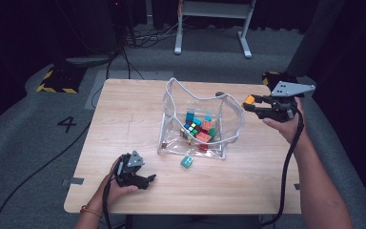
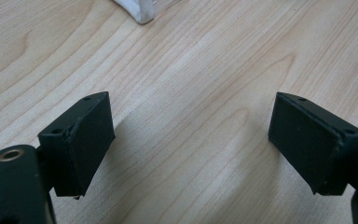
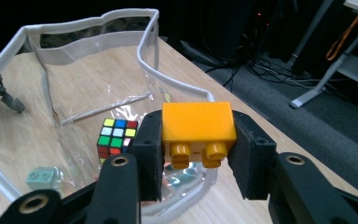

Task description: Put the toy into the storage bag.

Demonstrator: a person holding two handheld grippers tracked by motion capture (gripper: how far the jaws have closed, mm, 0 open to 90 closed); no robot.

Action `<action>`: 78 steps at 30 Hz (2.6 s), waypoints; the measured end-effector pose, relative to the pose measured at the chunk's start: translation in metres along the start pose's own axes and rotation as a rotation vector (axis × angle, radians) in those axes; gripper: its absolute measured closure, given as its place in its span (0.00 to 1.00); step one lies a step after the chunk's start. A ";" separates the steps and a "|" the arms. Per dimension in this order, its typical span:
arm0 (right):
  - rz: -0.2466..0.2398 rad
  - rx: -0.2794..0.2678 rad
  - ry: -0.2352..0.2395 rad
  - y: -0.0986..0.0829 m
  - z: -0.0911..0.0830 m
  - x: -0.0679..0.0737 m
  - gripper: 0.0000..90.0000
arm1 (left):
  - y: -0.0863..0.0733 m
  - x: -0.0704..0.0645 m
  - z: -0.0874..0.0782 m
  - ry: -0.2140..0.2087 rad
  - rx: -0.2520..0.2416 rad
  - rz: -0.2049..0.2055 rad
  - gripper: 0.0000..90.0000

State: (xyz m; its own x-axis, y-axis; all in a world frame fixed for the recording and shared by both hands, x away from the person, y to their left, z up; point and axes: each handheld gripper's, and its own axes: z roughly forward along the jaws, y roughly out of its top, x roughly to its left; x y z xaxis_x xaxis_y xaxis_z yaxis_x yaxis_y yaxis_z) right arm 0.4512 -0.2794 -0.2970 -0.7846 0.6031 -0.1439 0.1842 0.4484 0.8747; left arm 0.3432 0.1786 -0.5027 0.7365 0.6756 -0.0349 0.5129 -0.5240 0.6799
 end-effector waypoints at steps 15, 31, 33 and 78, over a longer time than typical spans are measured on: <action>-0.092 0.041 0.135 0.027 0.044 0.027 0.65 | 0.000 0.000 0.000 0.000 0.000 0.000 0.16; -0.189 0.174 0.255 0.048 0.099 0.052 0.65 | 0.000 0.000 0.000 0.001 0.003 0.004 0.16; -0.196 0.198 0.260 0.050 0.105 0.055 0.65 | 0.000 0.000 0.000 0.001 0.003 0.003 0.16; -0.230 0.590 0.206 0.010 0.113 0.020 0.65 | 0.000 0.000 0.000 0.000 0.000 0.000 0.16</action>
State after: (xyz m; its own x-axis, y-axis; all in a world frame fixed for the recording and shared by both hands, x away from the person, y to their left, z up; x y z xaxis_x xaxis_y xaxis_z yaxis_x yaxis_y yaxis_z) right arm 0.5043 -0.1880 -0.3435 -0.9289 0.3369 -0.1539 0.2461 0.8719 0.4234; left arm 0.3431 0.1786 -0.5027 0.7366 0.6755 -0.0351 0.5129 -0.5239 0.6800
